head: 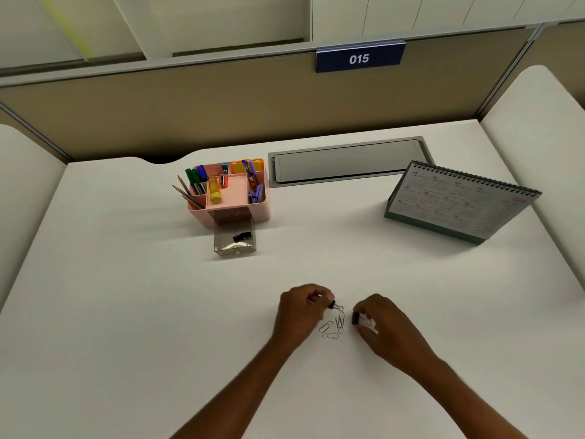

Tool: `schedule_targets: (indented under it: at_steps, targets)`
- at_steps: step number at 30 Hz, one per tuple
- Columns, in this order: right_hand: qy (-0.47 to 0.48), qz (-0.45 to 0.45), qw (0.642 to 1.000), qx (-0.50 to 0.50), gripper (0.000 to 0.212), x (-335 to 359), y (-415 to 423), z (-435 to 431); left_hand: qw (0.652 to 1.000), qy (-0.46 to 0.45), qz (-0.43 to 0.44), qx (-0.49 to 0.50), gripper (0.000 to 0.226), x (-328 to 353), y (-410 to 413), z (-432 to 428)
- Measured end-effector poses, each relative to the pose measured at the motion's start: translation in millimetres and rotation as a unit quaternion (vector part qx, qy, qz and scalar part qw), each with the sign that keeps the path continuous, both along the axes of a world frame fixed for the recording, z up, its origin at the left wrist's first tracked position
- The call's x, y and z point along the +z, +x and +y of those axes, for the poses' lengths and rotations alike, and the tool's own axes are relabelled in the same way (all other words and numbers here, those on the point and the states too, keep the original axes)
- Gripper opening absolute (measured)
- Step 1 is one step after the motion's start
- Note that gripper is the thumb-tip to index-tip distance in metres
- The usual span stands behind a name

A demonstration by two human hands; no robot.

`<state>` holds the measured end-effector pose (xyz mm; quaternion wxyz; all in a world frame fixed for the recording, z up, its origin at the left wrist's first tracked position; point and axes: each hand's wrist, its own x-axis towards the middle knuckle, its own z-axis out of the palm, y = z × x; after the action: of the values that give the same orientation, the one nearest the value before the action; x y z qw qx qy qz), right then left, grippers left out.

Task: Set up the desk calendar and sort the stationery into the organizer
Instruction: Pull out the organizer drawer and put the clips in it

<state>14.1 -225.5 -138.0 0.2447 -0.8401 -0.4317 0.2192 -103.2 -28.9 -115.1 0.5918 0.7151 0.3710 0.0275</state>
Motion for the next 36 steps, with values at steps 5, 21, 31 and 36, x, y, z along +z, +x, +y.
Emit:
schedule_targets:
  at_steps: [5,21,31,36]
  targets:
    - [0.04,0.002,0.999,-0.013,0.02,8,-5,23,0.995,-0.094,0.003,-0.013,0.016,3,1,-22]
    - [-0.006,-0.011,0.997,-0.073,0.041,-10,12,3,0.981,0.129,-0.058,0.13,0.011,36,-7,96]
    - [-0.046,-0.031,0.997,-0.056,0.04,-15,14,-4,0.918,0.354,0.126,0.129,0.018,29,6,205]
    - [-0.057,-0.029,0.996,-0.059,0.038,-13,14,-1,0.896,0.367,0.241,0.058,0.018,13,14,216]
